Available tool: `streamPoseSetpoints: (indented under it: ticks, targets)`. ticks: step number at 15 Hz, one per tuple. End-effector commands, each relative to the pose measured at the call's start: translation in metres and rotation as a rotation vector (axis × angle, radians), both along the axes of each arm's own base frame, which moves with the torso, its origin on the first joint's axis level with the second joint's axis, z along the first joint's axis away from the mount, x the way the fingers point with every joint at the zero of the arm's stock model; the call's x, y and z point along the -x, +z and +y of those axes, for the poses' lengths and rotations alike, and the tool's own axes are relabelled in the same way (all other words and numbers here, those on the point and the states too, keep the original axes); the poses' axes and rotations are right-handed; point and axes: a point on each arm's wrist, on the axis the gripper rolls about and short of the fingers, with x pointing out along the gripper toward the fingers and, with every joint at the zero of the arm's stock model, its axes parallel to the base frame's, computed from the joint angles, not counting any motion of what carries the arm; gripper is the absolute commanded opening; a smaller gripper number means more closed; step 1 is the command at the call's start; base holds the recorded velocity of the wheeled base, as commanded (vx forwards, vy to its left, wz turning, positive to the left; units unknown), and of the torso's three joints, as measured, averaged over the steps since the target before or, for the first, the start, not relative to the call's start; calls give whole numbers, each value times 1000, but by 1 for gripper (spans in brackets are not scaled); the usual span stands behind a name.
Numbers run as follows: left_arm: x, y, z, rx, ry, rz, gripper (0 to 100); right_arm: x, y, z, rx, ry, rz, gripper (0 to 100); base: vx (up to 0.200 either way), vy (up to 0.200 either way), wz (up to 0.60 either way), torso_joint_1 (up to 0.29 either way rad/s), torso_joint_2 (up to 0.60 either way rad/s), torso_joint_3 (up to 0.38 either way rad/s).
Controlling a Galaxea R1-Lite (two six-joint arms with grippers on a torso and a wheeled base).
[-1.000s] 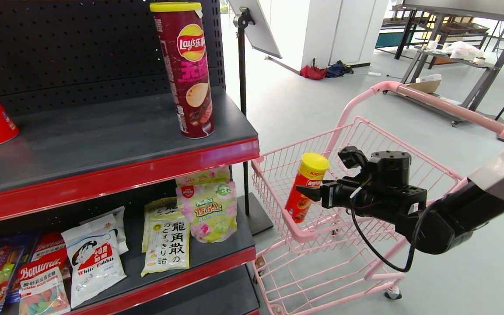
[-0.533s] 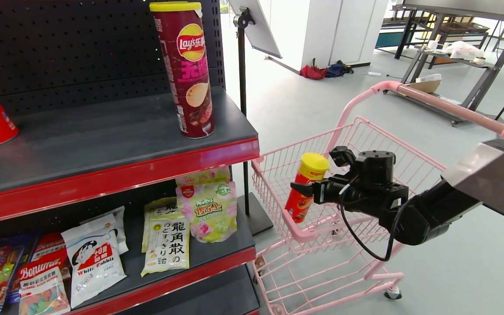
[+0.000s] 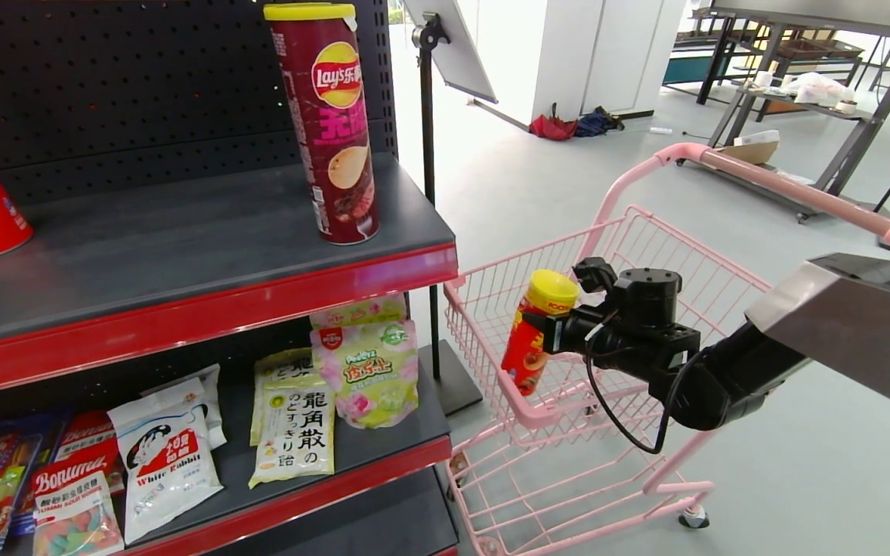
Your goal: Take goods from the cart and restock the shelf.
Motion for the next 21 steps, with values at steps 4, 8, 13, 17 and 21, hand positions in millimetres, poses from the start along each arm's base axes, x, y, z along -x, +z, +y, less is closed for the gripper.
streamPoseSetpoints:
  ticks: [4, 8, 13, 17, 21]
  targets:
    - [0, 0, 0, 0, 0, 1, 100, 18, 47, 1, -25, -46, -90, 0, 0, 0, 0, 0, 0, 0]
    - [0, 0, 0, 0, 0, 1, 100, 65, 126, -2, 17, -45, -230, 0, 0, 0, 0, 0, 0, 0]
    - [0, 0, 0, 9, -4, 0, 100, 171, 200, -56, 133, -258, -240, 0, 0, 0, 0, 0, 0, 0]
    - [0, 0, 0, 9, -6, 0, 100, 278, 201, -118, 227, -387, -198, 0, 0, 0, 0, 0, 0, 0]
    - [0, 0, 0, 9, -6, 2, 100, 352, 165, -143, 251, -519, -166, 0, 0, 0, 0, 0, 0, 0]
